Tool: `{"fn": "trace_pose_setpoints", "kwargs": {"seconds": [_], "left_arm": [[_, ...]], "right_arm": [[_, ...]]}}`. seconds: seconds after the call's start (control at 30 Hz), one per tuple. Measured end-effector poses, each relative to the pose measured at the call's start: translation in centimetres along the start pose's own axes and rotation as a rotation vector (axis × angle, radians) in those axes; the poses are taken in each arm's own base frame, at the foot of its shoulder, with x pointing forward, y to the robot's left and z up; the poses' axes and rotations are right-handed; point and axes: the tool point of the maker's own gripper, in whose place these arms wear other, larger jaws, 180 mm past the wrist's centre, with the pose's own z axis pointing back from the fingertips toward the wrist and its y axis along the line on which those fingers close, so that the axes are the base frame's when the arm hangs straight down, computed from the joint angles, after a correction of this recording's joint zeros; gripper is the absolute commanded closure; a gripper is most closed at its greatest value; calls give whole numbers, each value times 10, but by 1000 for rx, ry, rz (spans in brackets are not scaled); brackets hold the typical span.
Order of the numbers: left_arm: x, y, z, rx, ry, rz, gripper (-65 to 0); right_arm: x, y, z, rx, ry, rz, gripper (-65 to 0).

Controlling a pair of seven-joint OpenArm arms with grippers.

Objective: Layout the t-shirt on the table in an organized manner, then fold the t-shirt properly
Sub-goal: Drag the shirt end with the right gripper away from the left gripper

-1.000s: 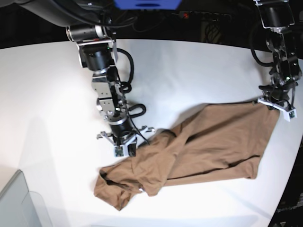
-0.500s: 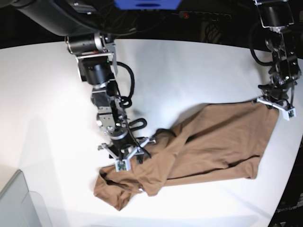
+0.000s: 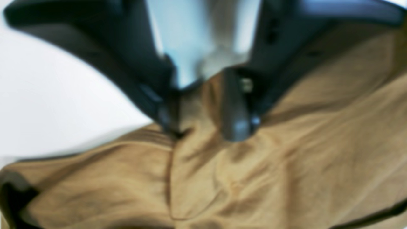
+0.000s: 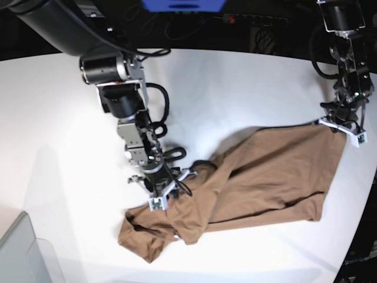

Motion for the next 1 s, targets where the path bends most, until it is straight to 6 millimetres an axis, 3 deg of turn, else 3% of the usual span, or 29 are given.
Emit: {"fn": "trace_pose_setpoints", "kwargs": {"seconds": [0.03,0.17,0.33,0.57,0.77,0.9,1.0], "left_arm": [[0,0,0,0,-1,0,-1],[2,6,1,11,-9,32,-1],[6,21,5,43,-28,97,-1],[-5,23,7,45,-13,108,-1],[-20,14,18,31,-3,103,-1],[-14,7,24,18,-32,96,-1],[-18,7,25,18,-23,96,-1]], "right_arm": [[-1,2,1,1,-8,-2,0],[-4,2,12,-6,-24,-2,0],[-11,-2,47,-28,-70,2,0],[39,-10,67,-60,-129,20,0],[28,-20,89,-73,-11,46,0],[33,-15,104,-41,41,90,0],[2,-16,113,5,224,161,0]]}}
